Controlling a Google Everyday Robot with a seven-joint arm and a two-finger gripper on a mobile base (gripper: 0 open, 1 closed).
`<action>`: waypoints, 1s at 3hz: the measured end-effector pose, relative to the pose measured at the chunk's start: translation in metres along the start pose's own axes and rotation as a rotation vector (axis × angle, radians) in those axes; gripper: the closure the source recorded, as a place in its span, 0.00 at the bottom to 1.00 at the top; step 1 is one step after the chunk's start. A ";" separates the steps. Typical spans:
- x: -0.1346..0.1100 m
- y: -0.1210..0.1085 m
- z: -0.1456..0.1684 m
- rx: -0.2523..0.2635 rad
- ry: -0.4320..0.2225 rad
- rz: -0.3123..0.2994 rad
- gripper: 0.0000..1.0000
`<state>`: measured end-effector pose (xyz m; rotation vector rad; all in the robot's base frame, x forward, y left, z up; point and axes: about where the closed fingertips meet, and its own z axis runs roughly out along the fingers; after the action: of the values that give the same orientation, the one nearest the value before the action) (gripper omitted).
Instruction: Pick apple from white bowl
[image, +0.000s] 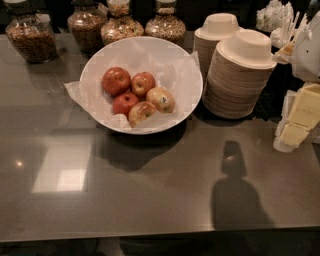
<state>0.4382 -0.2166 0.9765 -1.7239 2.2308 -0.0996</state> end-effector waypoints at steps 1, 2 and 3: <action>0.000 0.000 0.000 0.000 0.000 0.000 0.00; -0.013 -0.006 0.003 0.012 -0.036 -0.002 0.00; -0.081 -0.024 0.013 0.011 -0.157 -0.086 0.00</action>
Offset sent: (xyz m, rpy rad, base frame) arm 0.0203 0.0238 -0.0021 0.0717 -0.0276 0.0211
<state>0.4819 -0.1438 0.9870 -1.7572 2.0420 0.0037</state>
